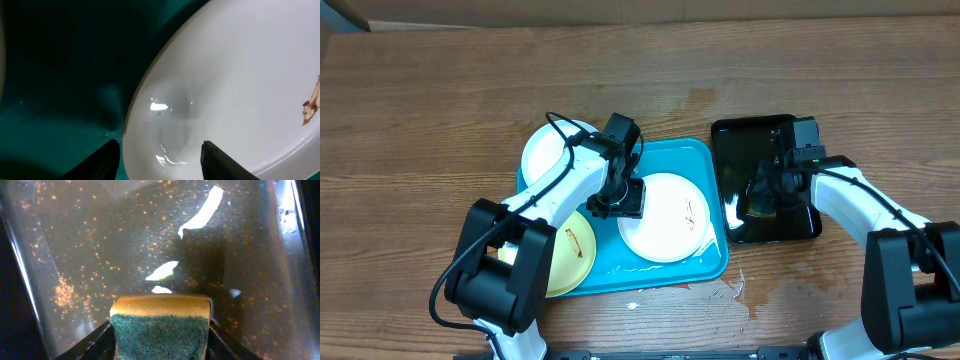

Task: Clean dirty plates on tray and stack at the side

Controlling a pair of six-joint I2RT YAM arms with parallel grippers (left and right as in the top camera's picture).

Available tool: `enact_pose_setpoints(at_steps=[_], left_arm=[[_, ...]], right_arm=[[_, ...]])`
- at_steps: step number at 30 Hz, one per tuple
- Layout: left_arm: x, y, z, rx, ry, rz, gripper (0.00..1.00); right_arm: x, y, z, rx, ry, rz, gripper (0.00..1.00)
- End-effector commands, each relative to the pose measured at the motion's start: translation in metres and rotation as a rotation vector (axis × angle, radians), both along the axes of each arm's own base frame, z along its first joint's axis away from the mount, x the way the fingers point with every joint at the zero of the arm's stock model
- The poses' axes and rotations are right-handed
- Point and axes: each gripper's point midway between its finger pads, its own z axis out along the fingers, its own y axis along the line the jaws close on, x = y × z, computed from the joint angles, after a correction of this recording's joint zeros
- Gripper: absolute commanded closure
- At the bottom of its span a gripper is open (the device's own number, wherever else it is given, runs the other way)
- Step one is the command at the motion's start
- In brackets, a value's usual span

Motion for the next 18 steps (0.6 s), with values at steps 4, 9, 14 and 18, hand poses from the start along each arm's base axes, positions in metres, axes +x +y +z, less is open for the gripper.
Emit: enact_pose_setpoints(at_steps=[4, 9, 14, 18], left_arm=[[-0.003, -0.003, -0.007, -0.003, 0.015, 0.032, 0.53], [0.001, -0.005, -0.007, -0.010, 0.001, 0.039, 0.61], [0.002, -0.003, -0.007, -0.003, -0.003, 0.039, 0.70], [0.003, -0.003, -0.007, 0.001, -0.010, 0.039, 0.81]], right_arm=[[0.000, -0.004, -0.002, -0.017, -0.004, -0.009, 0.44], [0.004, -0.003, -0.001, -0.015, -0.018, -0.009, 0.54], [0.005, -0.003, 0.000, -0.014, -0.023, -0.009, 0.69], [0.011, -0.001, 0.002, -0.005, -0.049, -0.008, 0.75]])
